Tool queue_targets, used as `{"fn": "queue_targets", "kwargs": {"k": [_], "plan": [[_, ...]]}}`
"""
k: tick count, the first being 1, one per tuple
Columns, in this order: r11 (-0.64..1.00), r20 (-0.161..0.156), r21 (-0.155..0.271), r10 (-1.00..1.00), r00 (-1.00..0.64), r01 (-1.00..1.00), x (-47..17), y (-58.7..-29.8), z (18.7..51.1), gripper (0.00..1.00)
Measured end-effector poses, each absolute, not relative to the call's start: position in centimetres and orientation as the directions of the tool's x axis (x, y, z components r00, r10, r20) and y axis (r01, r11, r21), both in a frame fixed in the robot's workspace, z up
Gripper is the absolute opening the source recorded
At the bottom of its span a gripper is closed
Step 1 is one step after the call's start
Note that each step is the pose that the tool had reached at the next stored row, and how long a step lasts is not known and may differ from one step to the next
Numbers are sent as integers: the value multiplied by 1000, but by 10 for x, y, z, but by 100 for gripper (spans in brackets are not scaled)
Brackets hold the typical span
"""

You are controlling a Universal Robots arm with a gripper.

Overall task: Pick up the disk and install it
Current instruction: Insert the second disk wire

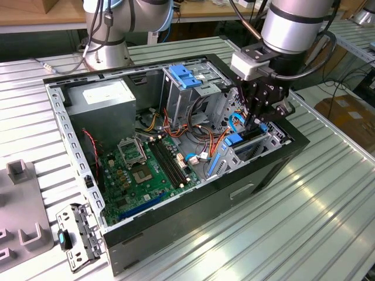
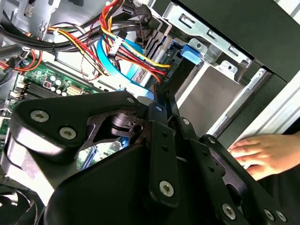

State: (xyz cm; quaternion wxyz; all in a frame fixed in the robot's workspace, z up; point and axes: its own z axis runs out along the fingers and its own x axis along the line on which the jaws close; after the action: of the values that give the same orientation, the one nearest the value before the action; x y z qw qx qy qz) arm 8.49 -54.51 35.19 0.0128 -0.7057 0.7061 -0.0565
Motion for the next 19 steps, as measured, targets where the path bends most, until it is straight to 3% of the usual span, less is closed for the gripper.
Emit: {"fn": "queue_targets", "kwargs": {"k": [6, 19], "plan": [[-2, 22, -99, -1000, 0, -995, 85, -550, 351, 16], [-3, 18, -101, -1000, 2, -995, 85, -554, 349, 16]]}}
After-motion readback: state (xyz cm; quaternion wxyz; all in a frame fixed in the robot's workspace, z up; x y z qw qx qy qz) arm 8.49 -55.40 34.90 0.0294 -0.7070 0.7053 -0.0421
